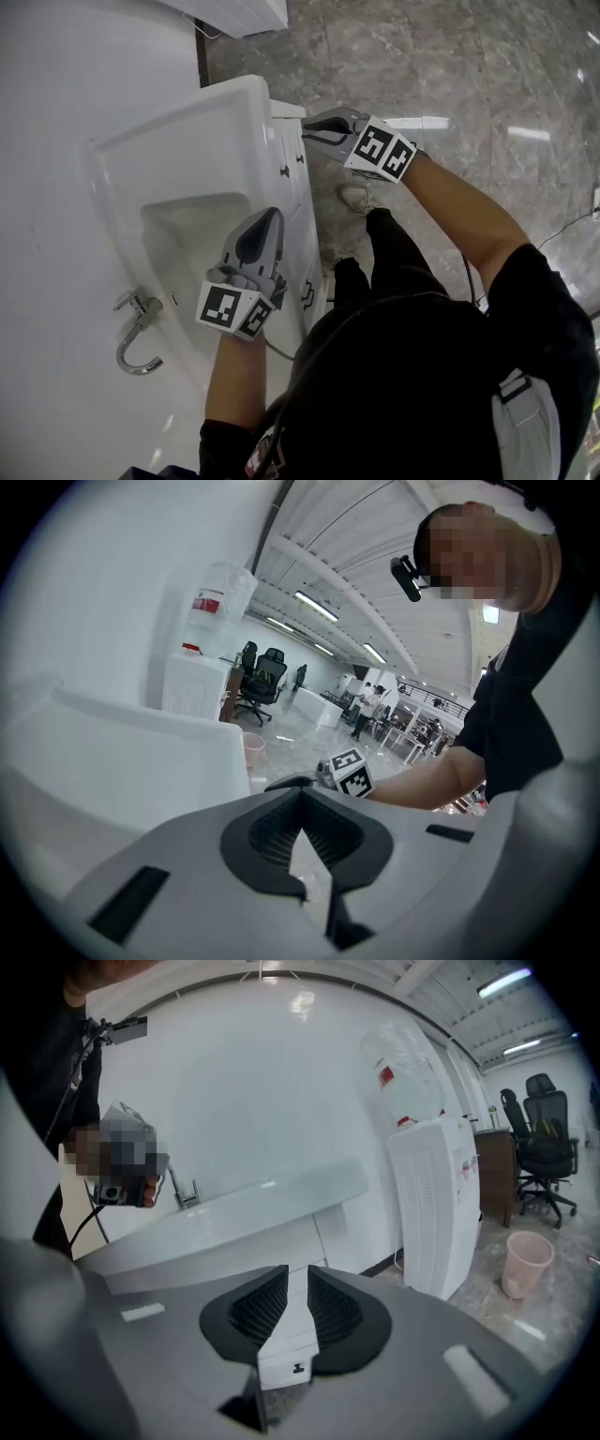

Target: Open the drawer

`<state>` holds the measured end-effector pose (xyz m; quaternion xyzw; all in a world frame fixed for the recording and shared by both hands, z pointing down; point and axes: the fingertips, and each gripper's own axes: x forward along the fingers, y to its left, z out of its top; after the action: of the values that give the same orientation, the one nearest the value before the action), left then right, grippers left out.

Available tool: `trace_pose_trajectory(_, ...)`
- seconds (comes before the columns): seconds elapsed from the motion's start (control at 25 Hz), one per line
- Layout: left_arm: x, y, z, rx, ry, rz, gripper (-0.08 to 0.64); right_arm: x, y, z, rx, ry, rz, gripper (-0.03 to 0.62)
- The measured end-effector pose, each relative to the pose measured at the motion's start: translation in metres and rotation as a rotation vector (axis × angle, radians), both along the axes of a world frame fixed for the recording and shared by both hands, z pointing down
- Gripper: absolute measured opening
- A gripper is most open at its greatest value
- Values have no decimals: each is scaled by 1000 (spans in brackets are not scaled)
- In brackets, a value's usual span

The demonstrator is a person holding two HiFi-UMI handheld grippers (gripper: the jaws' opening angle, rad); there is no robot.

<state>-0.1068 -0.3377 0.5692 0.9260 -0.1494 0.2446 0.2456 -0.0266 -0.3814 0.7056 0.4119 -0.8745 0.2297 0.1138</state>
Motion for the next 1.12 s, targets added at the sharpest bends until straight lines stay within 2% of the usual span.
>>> trace_pose_trajectory(0.28,14,0,20,21,-6,46,-5,-51,17,90,-85,44,-156,78)
trace_pose_trajectory(0.52,17,14,38,31,-44,112,-5,-98,33,142,-113,110,-279,143)
trace_pose_trajectory(0.88,17,20,42,35,-65,155,-5,-135,23,197,-119,234,-347,189)
trace_pose_trajectory(1.12,29,32,33,-26,11,178,-5,-149,19,200,-117,235,-360,189)
